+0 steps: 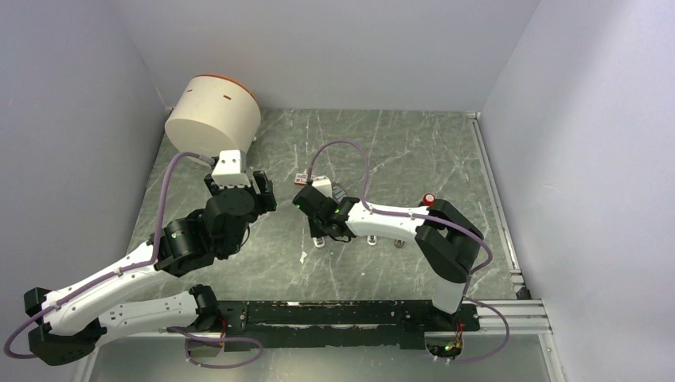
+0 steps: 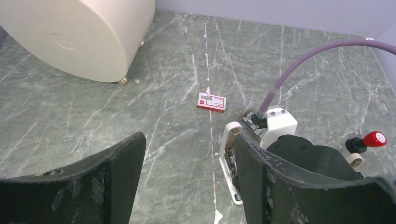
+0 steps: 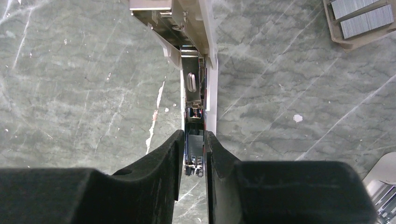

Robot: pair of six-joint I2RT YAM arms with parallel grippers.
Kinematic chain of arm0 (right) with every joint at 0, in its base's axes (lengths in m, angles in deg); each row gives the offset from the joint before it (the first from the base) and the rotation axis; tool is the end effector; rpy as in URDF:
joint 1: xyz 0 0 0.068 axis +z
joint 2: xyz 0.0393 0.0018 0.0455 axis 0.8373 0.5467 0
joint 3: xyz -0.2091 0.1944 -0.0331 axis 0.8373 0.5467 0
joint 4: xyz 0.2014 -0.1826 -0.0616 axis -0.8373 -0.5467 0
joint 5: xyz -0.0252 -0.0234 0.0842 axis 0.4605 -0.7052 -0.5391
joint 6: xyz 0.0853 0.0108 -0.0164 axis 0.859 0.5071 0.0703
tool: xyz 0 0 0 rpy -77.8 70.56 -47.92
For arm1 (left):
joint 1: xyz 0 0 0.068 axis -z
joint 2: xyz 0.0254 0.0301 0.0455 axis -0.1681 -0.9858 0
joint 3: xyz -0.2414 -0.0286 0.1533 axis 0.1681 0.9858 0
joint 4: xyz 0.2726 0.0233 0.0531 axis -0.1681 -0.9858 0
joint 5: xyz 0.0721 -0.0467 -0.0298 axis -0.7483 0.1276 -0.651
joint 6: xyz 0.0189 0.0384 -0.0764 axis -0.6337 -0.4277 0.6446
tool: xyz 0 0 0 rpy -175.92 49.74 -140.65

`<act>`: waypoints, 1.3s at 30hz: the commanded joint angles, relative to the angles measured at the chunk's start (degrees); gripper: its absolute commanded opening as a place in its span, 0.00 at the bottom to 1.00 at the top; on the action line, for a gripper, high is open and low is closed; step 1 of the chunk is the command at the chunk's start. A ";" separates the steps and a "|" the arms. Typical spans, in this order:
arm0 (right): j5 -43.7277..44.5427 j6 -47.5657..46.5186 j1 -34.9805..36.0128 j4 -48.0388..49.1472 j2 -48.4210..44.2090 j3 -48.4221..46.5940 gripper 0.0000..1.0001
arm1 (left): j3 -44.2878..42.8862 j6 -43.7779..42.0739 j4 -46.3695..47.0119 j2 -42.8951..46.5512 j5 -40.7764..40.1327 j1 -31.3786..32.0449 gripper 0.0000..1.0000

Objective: Load the staples into the stapler

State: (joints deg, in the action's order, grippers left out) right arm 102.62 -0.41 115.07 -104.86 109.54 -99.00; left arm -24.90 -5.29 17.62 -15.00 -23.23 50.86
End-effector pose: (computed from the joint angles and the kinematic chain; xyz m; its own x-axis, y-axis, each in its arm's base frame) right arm 0.2342 0.3339 0.1514 -0.7993 -0.1783 -0.5739 -0.3004 0.9457 0.1245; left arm 0.1519 -0.1393 0.3757 -0.2204 -0.1875 -0.9572 0.0164 0.9805 -0.1958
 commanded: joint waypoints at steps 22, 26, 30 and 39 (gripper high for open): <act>7.61 -0.17 -4.25 -4.70 -8.82 -1.89 0.38 | 0.39 -0.63 0.98 1.03 0.97 -0.33 0.74; 6.97 -5.18 -8.00 -3.54 -8.79 -1.43 0.52 | 1.01 -1.87 2.26 0.99 1.49 -0.33 0.74; 4.17 -10.55 -12.31 -2.02 -6.10 -2.94 0.51 | 1.70 -2.60 3.28 0.51 2.06 -0.33 0.74; -0.28 -23.53 -16.62 -0.14 5.10 -11.17 0.49 | 0.47 -4.21 4.84 -1.64 1.65 -0.32 0.74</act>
State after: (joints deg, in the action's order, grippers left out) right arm 103.78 -16.60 98.88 -106.37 110.80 -106.54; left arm -23.53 -7.70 19.82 -16.05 -21.68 50.86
